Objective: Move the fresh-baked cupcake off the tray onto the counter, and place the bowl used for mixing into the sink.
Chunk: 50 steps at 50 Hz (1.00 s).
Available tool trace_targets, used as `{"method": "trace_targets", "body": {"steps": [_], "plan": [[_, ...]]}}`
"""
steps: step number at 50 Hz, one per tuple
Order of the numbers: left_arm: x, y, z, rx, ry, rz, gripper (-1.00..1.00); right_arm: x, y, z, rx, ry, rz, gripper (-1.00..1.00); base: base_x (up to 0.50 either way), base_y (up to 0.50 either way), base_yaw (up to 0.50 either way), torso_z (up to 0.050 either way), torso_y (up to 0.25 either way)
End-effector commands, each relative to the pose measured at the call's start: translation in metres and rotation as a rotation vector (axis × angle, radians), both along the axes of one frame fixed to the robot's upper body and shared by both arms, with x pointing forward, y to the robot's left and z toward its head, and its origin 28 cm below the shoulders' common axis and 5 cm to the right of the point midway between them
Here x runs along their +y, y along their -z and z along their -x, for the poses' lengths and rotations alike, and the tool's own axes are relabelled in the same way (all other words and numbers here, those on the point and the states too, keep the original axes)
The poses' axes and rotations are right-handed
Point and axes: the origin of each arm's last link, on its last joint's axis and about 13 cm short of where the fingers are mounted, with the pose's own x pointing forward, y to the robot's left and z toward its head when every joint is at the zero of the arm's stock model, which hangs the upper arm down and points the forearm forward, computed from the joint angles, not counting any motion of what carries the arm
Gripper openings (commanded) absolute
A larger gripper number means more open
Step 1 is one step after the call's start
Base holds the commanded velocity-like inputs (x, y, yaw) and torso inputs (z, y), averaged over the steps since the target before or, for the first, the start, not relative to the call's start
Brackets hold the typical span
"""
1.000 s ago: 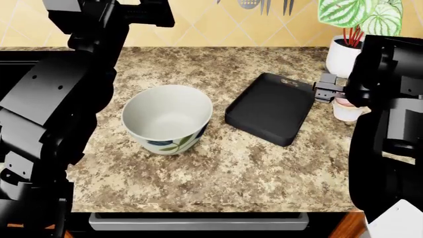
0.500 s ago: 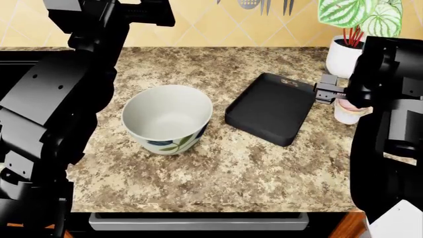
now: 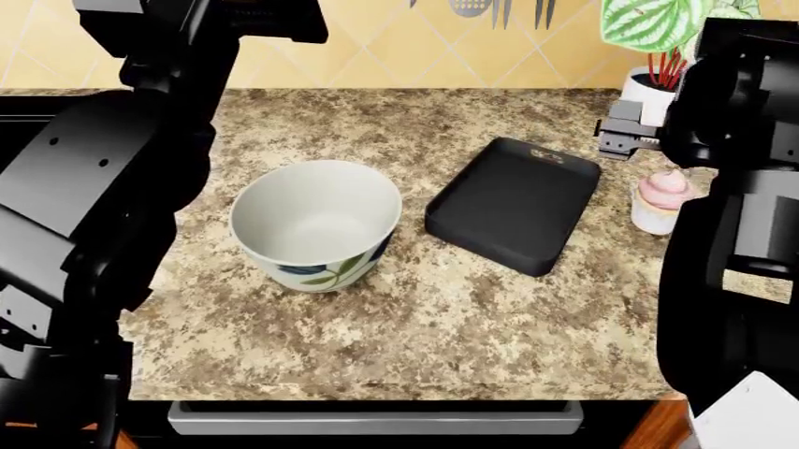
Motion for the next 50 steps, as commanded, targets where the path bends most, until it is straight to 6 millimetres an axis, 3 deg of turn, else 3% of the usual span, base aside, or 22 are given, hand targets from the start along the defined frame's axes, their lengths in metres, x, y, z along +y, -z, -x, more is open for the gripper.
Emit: {"method": "trace_targets", "body": {"steps": [1, 6, 10, 17, 30, 37, 50], "plan": [[0.0, -0.003, 0.001, -0.003, -0.009, -0.005, 1.0, 0.009, -0.019, 0.005, -0.138, -0.052, -0.007, 1.0, 0.0, 0.0, 0.0, 0.0, 0.0], [0.004, -0.002, 0.008, 0.062, -0.048, -0.045, 1.0, 0.015, -0.014, -0.004, -0.223, -0.123, -0.064, 1.0, 0.0, 0.0, 0.0, 0.0, 0.0], [0.009, -0.015, 0.014, 0.138, -0.066, -0.104, 1.0, 0.022, -0.001, -0.018, -0.227, -0.193, -0.097, 1.0, 0.0, 0.0, 0.0, 0.0, 0.0], [0.015, -0.027, 0.008, 0.271, -0.057, -0.167, 1.0, 0.028, 0.003, -0.024, -0.277, -0.278, -0.124, 1.0, 0.0, 0.0, 0.0, 0.0, 0.0], [0.014, -0.03, 0.002, 0.43, 0.003, -0.193, 1.0, 0.031, 0.001, -0.035, -0.325, -0.304, -0.136, 1.0, 0.0, 0.0, 0.0, 0.0, 0.0], [0.015, -0.029, 0.009, 0.552, 0.065, -0.091, 1.0, 0.036, 0.007, -0.045, -0.342, -0.341, -0.13, 1.0, 0.0, 0.0, 0.0, 0.0, 0.0], [0.016, -0.026, 0.026, 0.612, 0.079, -0.123, 1.0, 0.041, 0.01, -0.046, -0.331, -0.38, -0.118, 1.0, 0.0, 0.0, 0.0, 0.0, 0.0]]}}
